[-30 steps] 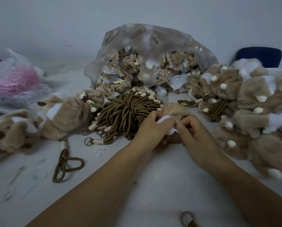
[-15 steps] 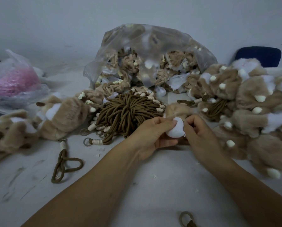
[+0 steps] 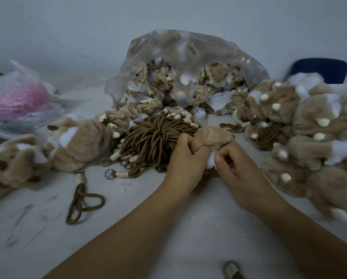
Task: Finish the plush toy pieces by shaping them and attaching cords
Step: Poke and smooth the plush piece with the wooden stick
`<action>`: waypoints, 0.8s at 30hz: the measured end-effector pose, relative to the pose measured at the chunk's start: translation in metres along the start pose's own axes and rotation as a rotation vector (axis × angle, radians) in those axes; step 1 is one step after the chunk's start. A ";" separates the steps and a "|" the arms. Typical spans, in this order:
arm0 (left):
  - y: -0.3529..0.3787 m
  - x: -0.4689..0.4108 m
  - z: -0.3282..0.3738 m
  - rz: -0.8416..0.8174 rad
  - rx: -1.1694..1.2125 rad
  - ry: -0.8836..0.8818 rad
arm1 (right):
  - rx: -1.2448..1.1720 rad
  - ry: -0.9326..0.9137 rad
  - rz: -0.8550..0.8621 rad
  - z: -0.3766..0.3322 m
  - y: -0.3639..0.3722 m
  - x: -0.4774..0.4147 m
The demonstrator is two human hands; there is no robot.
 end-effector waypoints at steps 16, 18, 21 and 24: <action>0.016 0.007 0.000 -0.300 0.385 -0.169 | -0.134 0.277 0.065 0.030 -0.002 -0.003; 0.017 0.007 -0.001 -0.348 0.433 -0.185 | -0.154 0.288 0.100 0.032 -0.004 -0.004; 0.014 0.007 -0.004 -0.396 0.504 -0.172 | -0.229 0.306 0.123 0.036 -0.006 -0.005; 0.013 0.006 -0.004 -0.412 0.540 -0.151 | -0.297 0.336 0.123 0.038 -0.005 -0.005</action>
Point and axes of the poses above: each hand's wrist, its own x-axis away from the middle knuckle, its own y-axis out of the palm, z = x × y, the point moved 3 cm from there along -x, towards the middle knuckle, and after that the axes turned 4 degrees about x, right-handed, at the moved point
